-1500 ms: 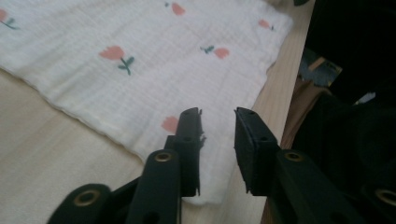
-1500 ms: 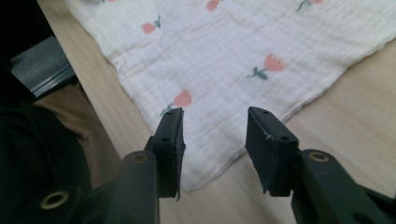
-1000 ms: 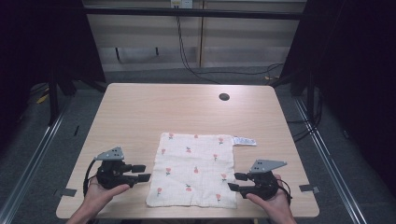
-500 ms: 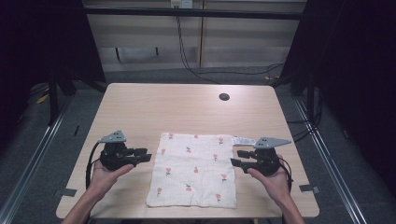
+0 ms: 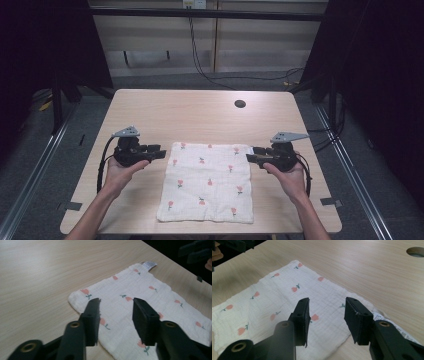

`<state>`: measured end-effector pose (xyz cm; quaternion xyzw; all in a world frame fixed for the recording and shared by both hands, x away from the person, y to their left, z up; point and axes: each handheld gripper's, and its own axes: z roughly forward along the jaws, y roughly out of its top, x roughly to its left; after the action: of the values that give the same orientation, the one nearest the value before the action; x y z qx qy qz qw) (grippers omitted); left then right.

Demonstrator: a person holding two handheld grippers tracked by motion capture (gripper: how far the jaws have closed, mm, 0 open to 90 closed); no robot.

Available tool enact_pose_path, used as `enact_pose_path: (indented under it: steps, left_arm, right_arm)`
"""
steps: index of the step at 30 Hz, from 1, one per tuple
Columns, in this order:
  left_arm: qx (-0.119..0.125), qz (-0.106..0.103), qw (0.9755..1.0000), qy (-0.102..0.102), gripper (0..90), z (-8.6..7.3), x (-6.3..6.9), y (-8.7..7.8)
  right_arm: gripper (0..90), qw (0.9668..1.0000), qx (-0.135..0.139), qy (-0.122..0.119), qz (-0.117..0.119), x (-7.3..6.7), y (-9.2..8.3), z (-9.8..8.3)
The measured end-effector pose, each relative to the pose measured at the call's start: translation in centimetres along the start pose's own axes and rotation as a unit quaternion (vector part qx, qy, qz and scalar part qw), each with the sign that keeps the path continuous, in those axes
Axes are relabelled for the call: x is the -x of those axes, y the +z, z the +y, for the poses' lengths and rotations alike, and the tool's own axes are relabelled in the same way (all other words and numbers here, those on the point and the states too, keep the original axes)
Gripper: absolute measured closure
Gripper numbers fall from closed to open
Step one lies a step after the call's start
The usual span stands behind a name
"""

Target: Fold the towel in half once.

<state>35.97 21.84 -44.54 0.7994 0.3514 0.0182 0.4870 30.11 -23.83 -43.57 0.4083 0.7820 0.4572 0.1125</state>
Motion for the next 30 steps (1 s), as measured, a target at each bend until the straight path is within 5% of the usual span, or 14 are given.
enact_pose_path:
  steps: [5, 9, 18, 25, 30]
  left_arm:
    - [-0.02, 0.017, 0.9996, 0.0, 50.6, -0.3, -0.4, 1.2]
    - [-0.031, 0.046, 0.9984, -0.008, 49.1, -0.5, -1.3, 1.8]
    - [-0.04, 0.037, 0.9985, -0.001, 58.3, -0.2, -3.0, 3.0]
    - [-0.029, 0.029, 0.999, -0.014, 62.7, 0.6, -3.9, 4.3]
    - [-0.049, 0.033, 0.9983, 0.006, 65.3, 0.9, -3.8, 5.7]
  right_arm:
    - [56.0, 0.9995, -0.028, -0.011, 0.001, -0.3, 1.8, -0.6]
    - [56.8, 0.9999, -0.015, -0.001, -0.008, 0.8, 2.0, 0.3]
    - [59.3, 0.9984, -0.043, 0.001, -0.038, 4.2, 3.9, 1.5]
    - [57.6, 0.9956, -0.077, 0.016, -0.051, 6.6, 6.3, 1.5]
    - [56.7, 0.9941, -0.092, 0.033, -0.046, 7.1, 7.8, 0.9]
